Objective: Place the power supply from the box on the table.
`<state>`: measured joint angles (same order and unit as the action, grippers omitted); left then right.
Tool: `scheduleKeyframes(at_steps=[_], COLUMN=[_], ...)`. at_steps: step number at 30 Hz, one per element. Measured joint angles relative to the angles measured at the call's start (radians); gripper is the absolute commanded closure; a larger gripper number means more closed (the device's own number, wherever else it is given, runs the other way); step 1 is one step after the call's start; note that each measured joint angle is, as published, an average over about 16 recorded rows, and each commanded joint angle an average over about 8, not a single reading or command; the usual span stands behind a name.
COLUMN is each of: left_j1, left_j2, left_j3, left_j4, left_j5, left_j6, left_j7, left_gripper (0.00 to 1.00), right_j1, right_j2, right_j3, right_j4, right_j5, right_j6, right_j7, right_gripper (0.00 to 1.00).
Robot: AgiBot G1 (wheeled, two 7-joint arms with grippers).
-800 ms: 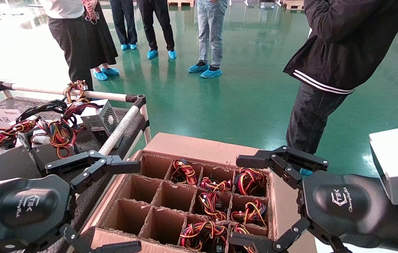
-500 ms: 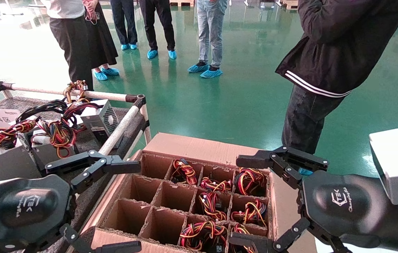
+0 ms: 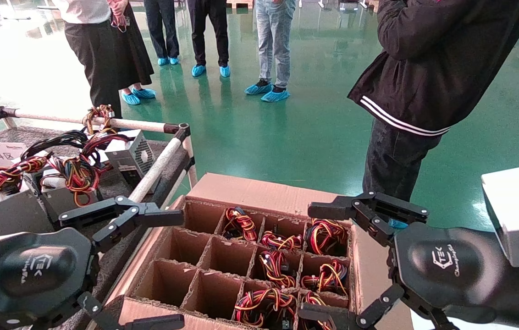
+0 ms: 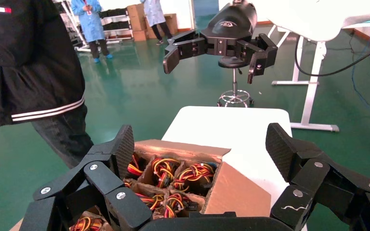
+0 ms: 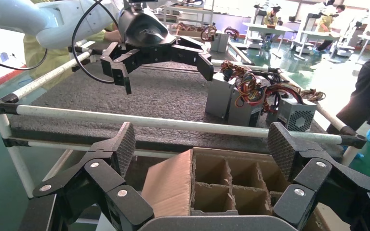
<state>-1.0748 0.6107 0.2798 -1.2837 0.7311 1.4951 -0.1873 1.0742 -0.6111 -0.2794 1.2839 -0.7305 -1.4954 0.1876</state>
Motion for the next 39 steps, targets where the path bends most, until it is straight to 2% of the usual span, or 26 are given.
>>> scheduleKeyframes(at_steps=[15, 27, 39], left_j1=[-0.043, -0.155, -0.257], left_j2=[-0.016, -0.022, 0.011], left_j3=[0.020, 0.082, 0.170], left_j4=[-0.003, -0.014, -0.026], left_j5=[0.054, 0.190, 0.340], left_j6=[-0.015, -0.060, -0.146], left_j7=[0.034, 0.121, 0.209], left_gripper=[0.00, 0.00, 0.00], right_j1=[0.000, 0.000, 0.000], right_j2=[0.000, 0.000, 0.000], right_j3=[0.000, 0.000, 0.000], right_j4=[0.000, 0.000, 0.000], right_j5=[0.000, 0.000, 0.000], right_j6=[0.000, 0.000, 0.000], right_j7=[0.000, 0.000, 0.000], right_gripper=[1.00, 1.00, 1.00])
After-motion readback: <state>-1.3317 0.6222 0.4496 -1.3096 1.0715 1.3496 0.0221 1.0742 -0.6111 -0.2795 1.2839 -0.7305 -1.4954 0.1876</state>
